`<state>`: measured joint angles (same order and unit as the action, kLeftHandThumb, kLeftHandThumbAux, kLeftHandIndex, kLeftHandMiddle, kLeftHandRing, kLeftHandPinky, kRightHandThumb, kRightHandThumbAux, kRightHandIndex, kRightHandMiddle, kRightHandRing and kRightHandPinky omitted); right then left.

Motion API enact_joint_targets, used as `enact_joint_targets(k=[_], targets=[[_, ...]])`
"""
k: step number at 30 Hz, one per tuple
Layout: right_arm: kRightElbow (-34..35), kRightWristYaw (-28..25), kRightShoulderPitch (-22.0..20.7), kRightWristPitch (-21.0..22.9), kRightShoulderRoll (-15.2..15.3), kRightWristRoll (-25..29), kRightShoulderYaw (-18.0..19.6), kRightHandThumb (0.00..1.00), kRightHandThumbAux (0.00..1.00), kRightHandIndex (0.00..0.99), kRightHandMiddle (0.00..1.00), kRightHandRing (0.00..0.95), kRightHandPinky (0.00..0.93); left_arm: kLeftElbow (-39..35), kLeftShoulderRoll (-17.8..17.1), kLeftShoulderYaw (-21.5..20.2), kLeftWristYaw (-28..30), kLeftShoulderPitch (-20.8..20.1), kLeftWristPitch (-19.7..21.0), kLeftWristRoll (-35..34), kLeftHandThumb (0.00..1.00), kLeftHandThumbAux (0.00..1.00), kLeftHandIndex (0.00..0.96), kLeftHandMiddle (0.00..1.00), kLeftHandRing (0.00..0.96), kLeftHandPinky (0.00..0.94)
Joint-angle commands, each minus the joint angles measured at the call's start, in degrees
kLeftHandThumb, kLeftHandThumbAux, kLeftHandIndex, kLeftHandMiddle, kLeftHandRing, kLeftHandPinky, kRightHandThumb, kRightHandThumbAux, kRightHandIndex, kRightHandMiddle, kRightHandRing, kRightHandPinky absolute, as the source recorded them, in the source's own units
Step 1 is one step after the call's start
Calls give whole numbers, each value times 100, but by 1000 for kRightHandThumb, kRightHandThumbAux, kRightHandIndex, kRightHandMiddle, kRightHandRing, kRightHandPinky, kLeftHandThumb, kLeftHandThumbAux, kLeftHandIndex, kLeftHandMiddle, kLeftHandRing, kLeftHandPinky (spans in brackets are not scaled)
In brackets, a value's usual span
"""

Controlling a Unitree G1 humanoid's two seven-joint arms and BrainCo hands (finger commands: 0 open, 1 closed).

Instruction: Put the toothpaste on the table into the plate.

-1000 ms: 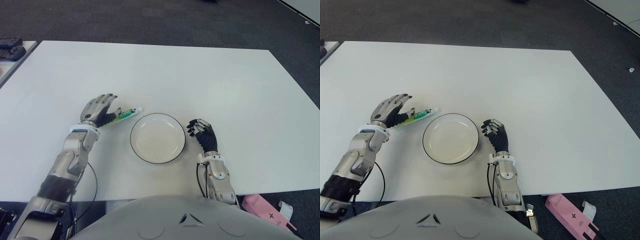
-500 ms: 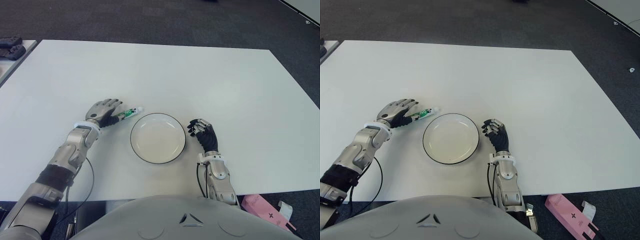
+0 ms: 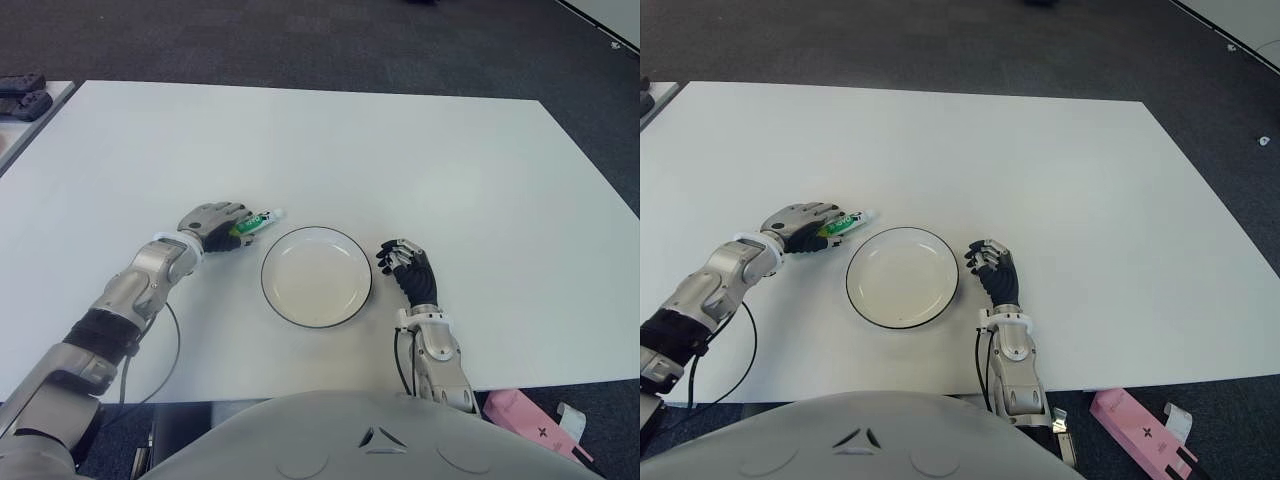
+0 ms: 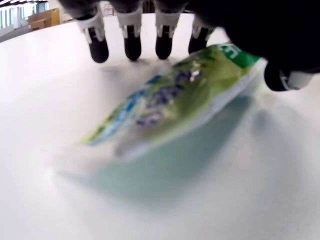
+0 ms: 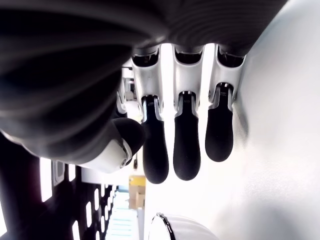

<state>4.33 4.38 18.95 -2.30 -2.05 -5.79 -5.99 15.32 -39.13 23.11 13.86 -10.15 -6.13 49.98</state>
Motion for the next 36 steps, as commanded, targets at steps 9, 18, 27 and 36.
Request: enact_joint_targets(k=[9,18,27,36], targets=[[25,28,159,94,1,-53,-3,709,725,431,546,551,549,-221,-393,609,1013,32,-688,-43,457,129,0,0,0,0],[100,27,222,93,11,-120,-23,709,726,431,544,553,554,-545,-627,772,1406,116,-812,4,451,141,0,0,0,0],[150,14,274,116,29,-146,-44,709,727,431,547,559,563,-871,-758,917,1720,312,-620,153,452,157,0,0,0,0],[176,37,296,137,7,-138,-31,709,726,431,549,565,569,-643,-685,1021,1617,339,-463,468,434,194,0,0,0,0]])
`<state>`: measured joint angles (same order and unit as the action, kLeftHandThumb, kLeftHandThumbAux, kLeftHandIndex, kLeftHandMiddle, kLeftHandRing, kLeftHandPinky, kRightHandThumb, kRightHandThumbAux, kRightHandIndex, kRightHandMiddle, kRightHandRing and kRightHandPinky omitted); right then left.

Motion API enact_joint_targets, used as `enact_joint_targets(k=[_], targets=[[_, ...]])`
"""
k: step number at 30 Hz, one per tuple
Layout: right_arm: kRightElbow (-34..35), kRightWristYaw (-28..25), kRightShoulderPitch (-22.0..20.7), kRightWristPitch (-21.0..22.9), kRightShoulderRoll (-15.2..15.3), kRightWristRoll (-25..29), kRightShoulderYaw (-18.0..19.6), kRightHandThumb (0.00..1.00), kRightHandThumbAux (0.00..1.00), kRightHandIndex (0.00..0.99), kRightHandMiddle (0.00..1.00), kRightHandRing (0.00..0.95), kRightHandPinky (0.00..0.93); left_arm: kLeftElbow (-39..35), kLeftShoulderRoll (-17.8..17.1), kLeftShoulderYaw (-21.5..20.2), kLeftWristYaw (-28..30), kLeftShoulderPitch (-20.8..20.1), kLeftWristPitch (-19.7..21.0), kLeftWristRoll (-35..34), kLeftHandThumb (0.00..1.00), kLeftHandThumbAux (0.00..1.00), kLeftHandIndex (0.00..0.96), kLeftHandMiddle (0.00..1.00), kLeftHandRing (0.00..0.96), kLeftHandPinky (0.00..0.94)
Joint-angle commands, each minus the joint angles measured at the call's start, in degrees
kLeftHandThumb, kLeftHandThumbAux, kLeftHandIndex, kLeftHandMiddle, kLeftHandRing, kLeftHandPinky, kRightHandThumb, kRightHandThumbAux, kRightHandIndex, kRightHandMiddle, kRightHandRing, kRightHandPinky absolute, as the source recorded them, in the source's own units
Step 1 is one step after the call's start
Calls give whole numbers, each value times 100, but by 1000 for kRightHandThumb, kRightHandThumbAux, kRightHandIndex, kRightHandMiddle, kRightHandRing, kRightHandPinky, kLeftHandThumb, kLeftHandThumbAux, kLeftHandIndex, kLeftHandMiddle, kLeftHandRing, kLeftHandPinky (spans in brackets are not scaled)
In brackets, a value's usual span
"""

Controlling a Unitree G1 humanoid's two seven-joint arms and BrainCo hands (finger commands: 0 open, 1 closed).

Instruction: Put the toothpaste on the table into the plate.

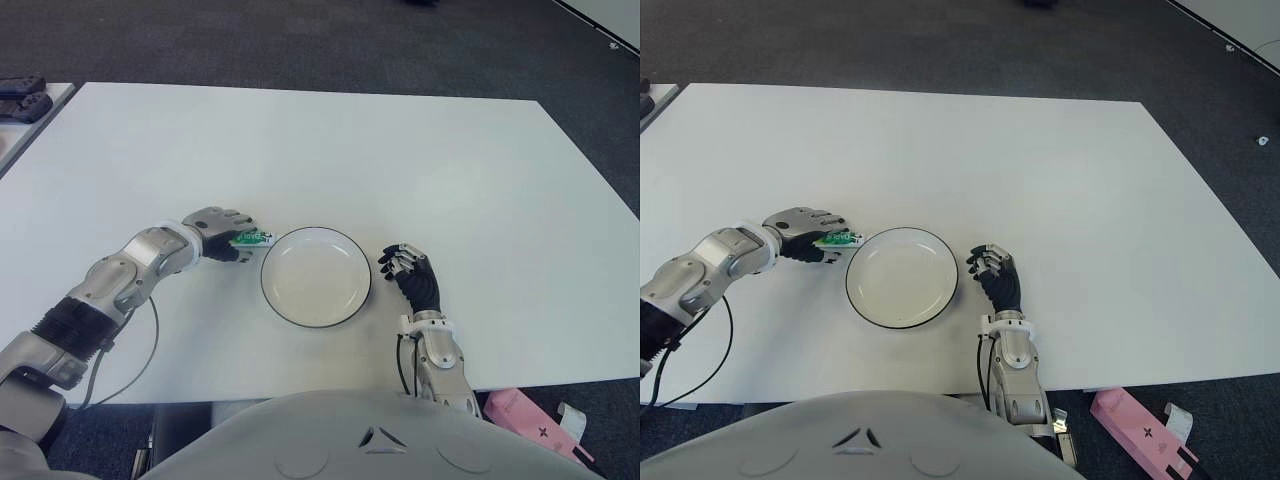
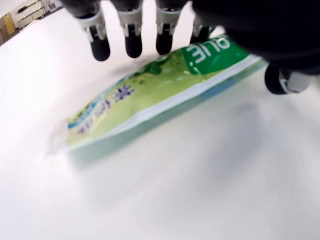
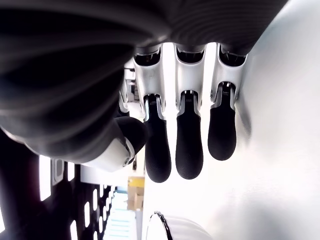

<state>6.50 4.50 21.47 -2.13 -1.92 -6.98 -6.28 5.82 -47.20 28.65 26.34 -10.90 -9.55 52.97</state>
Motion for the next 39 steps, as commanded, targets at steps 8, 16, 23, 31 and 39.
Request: enact_joint_targets(k=[8,16,23,31,39], targets=[[-52,53,44,68,8,-83,-15,709,726,431,547,559,559,350,146,509,156,453,-20,469,494,248,0,11,0,36],[-31,56,40,124,3,-105,-18,710,727,431,538,552,560,292,190,481,-151,586,194,680,562,305,0,73,44,106],[21,104,70,189,-25,-117,-15,709,727,430,536,552,558,182,248,378,-625,852,477,772,600,324,20,106,80,147],[31,116,82,156,-18,-113,-28,709,726,431,537,551,557,378,471,278,-1120,1052,777,641,639,345,90,155,143,231],[60,132,78,185,-15,-134,-35,709,727,431,536,550,558,833,1051,-217,-2084,1339,1089,52,809,396,384,423,457,517]])
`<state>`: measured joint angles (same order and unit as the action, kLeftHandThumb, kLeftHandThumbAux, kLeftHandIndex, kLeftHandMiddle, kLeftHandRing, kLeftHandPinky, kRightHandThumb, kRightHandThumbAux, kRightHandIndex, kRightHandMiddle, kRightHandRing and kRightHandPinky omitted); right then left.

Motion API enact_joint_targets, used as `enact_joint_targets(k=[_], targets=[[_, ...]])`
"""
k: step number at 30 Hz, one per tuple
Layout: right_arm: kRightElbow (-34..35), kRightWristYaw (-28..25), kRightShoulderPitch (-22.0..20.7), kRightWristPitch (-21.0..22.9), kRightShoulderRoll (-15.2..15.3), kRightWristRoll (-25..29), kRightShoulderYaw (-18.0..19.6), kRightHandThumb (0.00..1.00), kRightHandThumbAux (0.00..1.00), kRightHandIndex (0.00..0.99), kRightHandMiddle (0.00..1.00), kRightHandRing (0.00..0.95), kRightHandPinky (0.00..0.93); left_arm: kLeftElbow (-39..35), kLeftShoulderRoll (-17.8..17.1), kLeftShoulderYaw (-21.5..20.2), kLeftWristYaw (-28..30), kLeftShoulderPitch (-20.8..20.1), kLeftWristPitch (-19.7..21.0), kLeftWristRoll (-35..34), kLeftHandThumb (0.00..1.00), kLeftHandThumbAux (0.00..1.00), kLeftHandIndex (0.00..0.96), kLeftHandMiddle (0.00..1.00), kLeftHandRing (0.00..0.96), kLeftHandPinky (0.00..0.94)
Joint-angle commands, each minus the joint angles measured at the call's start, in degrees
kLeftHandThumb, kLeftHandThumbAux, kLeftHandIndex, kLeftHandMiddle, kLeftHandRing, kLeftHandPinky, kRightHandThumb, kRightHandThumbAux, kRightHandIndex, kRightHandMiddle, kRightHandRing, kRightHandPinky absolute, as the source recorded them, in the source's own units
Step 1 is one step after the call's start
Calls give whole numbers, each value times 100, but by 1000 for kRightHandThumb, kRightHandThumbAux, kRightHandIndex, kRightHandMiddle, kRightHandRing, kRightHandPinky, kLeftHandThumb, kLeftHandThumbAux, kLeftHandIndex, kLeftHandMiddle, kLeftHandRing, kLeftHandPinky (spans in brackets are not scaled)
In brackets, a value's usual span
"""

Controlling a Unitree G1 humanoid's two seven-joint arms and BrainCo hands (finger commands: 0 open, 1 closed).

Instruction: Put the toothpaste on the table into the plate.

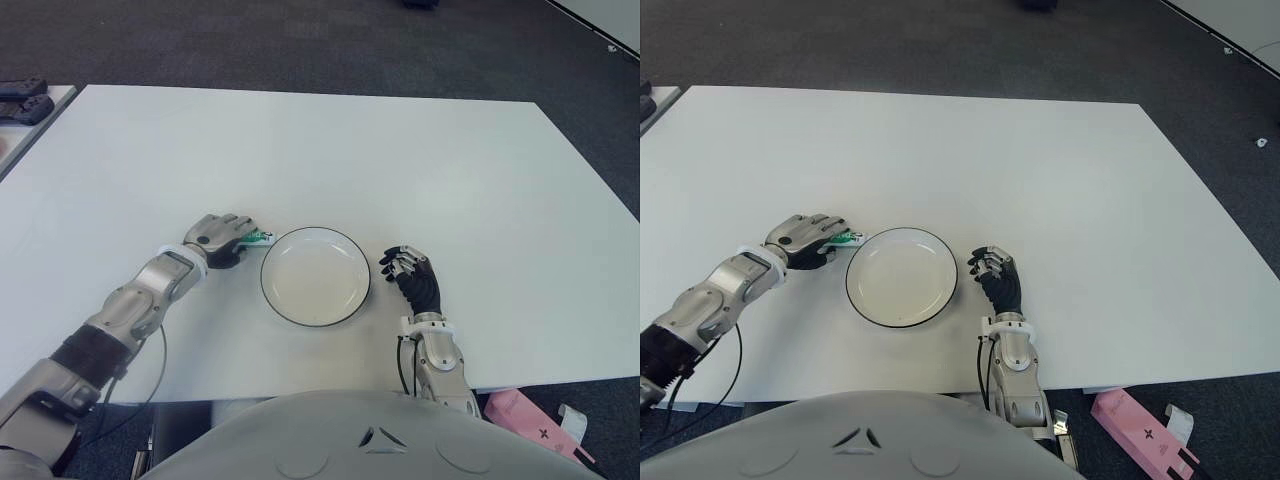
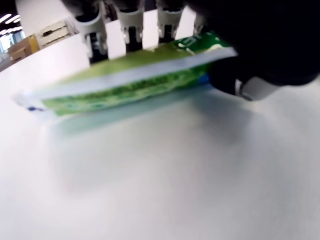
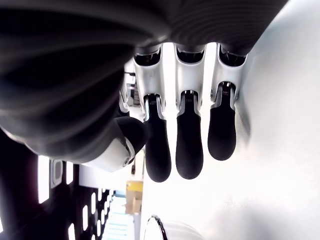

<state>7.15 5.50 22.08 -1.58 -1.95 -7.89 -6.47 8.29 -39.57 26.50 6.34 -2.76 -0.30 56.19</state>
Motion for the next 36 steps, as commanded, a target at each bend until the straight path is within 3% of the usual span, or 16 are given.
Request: enact_joint_targets(k=[1,2,5,9,16,26,36], targets=[[-1,31,14,138,-15,-40,-15,709,727,431,537,552,560,611,339,-50,-155,544,193,-322,821,416,416,471,503,553],[2,30,15,141,-17,-34,-13,709,727,431,537,553,561,635,389,-94,-226,560,218,-378,825,423,428,488,520,566],[4,24,17,138,-20,-17,-5,709,727,431,539,556,562,681,518,-209,-422,604,273,-522,841,600,410,506,605,626],[12,33,26,137,-27,-13,1,709,726,431,541,556,559,782,661,-344,-712,653,246,-716,849,643,414,533,674,681],[7,51,27,120,-32,-34,-8,709,726,432,543,555,560,985,839,-513,-1133,727,135,-1010,855,658,417,559,742,747],[-22,21,-5,84,8,-13,8,710,727,431,543,556,563,1262,1065,-652,-1701,762,-8,-1243,856,660,415,563,764,754],[-31,-13,5,62,50,19,19,709,727,431,544,561,568,1337,1452,-947,-2183,886,132,-1451,854,661,413,555,767,751]])
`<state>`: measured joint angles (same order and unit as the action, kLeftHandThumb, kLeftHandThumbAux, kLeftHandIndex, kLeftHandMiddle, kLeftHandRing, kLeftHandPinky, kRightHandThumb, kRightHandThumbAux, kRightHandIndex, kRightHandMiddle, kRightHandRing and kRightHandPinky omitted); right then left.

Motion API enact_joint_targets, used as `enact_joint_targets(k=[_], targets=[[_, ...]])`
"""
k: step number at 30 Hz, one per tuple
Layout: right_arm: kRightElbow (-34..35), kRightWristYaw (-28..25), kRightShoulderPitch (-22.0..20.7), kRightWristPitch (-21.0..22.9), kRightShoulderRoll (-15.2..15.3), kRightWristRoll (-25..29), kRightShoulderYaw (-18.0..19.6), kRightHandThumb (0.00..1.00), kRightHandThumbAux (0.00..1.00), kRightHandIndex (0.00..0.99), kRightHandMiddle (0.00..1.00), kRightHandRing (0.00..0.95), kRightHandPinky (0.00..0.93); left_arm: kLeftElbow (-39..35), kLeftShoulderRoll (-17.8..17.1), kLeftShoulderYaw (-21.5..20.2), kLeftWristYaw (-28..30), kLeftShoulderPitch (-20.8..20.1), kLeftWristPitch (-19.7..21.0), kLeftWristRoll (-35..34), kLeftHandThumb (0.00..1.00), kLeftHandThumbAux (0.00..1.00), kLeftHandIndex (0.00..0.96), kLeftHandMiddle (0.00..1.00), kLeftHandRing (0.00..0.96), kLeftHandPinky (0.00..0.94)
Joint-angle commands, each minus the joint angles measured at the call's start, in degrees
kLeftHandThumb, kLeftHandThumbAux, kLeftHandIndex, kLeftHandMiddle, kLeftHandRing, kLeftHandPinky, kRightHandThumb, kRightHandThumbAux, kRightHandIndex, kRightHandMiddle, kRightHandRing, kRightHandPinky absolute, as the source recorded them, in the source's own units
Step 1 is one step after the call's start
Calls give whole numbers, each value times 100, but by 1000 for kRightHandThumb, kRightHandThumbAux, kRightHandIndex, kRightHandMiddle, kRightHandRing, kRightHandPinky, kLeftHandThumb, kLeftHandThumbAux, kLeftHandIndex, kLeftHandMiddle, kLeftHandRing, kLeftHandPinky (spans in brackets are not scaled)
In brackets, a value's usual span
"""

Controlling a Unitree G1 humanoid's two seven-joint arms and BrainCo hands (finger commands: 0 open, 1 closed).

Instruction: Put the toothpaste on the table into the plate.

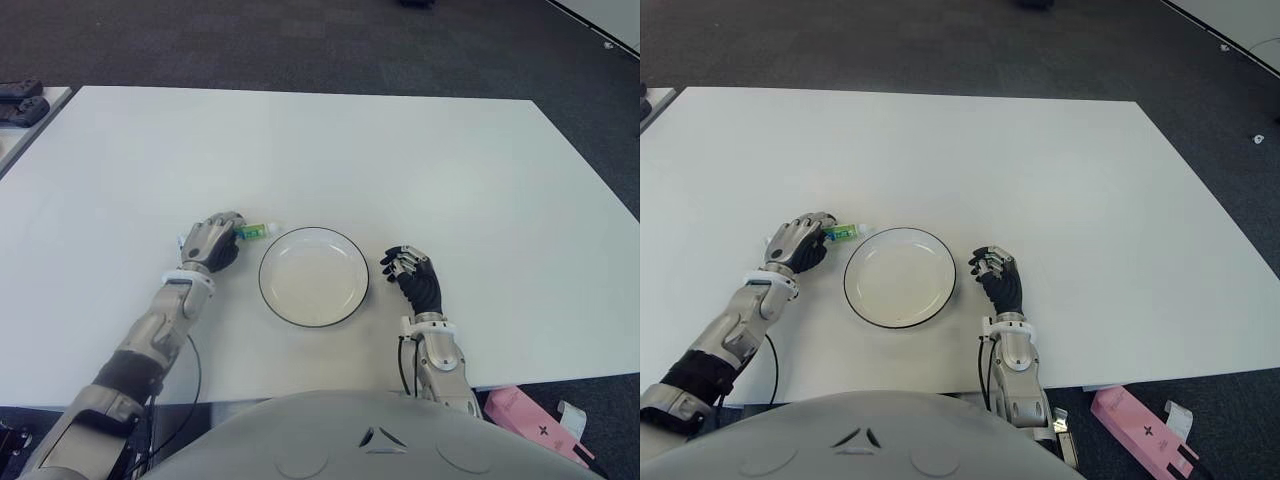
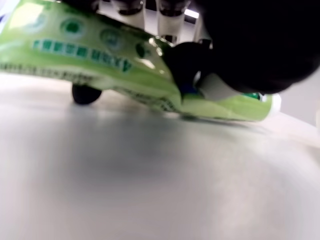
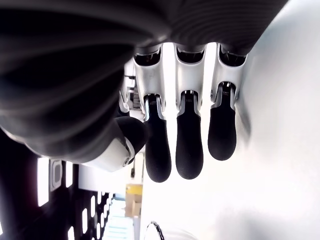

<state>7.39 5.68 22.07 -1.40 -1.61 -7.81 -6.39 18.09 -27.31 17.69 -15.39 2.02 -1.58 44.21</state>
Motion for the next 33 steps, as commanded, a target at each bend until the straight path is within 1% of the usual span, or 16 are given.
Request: enact_joint_targets(k=[1,5,9,12,17,20,24,28,33], targets=[[-47,-34,7,75,16,19,14,709,727,431,544,561,567,361,310,-140,-88,431,272,-328,854,661,413,555,768,747],[-31,-42,10,144,12,39,26,709,727,431,541,560,564,371,555,-348,-349,496,258,-546,854,661,412,553,772,717],[-29,-44,12,151,-3,67,37,709,727,431,540,558,563,390,717,-481,-596,529,220,-669,854,661,411,552,775,707],[-27,-45,13,146,-16,85,41,709,726,431,540,556,557,409,807,-553,-754,540,198,-720,854,661,409,551,781,720],[-54,-58,-2,144,-30,115,52,710,726,431,537,553,554,437,1016,-698,-1242,558,89,-787,853,661,408,552,797,751],[-71,-52,-9,136,-33,120,51,709,726,431,535,552,554,436,1089,-742,-1447,561,55,-780,853,662,408,554,810,789],[-123,-55,-32,93,-24,117,41,709,726,431,535,552,556,432,1249,-887,-1717,569,-85,-918,853,662,409,557,820,805],[-148,-61,-45,79,-22,127,37,709,726,431,539,554,561,423,1343,-961,-1866,571,-148,-991,853,662,408,557,826,808],[-248,-77,-82,-62,-13,142,35,709,726,431,545,558,565,-75,1621,-1077,-2012,705,5,-1012,851,663,404,553,836,833]])
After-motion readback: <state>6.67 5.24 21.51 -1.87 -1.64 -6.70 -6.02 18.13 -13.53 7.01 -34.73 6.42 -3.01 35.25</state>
